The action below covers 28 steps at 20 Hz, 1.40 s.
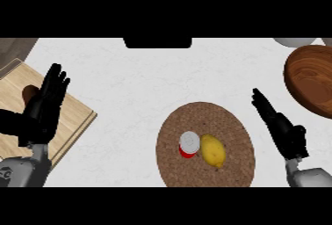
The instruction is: Pick the can from the placemat and place it in the bowl
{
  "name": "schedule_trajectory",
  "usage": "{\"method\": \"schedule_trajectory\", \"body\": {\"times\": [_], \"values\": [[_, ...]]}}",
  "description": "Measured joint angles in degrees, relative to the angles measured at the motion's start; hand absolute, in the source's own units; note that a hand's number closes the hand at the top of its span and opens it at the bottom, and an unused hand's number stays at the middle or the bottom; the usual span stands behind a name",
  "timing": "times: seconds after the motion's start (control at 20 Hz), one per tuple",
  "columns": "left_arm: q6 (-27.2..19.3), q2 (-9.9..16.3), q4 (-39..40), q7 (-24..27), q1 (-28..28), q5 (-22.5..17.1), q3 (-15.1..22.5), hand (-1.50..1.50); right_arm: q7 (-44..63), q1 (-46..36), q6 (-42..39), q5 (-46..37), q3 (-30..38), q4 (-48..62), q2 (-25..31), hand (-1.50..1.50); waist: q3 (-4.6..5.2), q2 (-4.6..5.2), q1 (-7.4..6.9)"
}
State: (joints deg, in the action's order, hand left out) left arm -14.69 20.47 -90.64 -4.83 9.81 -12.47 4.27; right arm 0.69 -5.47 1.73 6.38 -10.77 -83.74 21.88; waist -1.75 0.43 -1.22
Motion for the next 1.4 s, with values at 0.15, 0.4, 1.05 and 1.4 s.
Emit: {"method": "schedule_trajectory", "body": {"times": [0.15,0.4,1.05,1.4], "values": [[-0.2,1.2,0.3,-0.8,0.3,1.3,-0.3,0.0,-0.6,-4.1,-2.6,0.6,-1.4,-4.1,-0.4,1.5,0.88,-0.34,0.24],[-0.2,3.4,1.7,-1.7,0.3,3.4,-0.3,0.0,-1.4,-14.1,-7.2,-6.1,-3.1,-10.0,6.8,-1.5,2.17,-1.28,0.18],[2.6,3.3,3.3,0.1,-3.1,3.5,-3.3,0.0,12.3,9.5,1.5,-26.7,-9.0,-41.1,11.8,-1.5,1.79,-0.73,2.09],[4.1,2.4,3.6,-1.1,-1.5,5.3,-3.9,0.0,29.6,-1.2,-7.8,-25.3,-7.1,-47.6,9.5,-1.5,1.8,-0.5,1.19]]}}
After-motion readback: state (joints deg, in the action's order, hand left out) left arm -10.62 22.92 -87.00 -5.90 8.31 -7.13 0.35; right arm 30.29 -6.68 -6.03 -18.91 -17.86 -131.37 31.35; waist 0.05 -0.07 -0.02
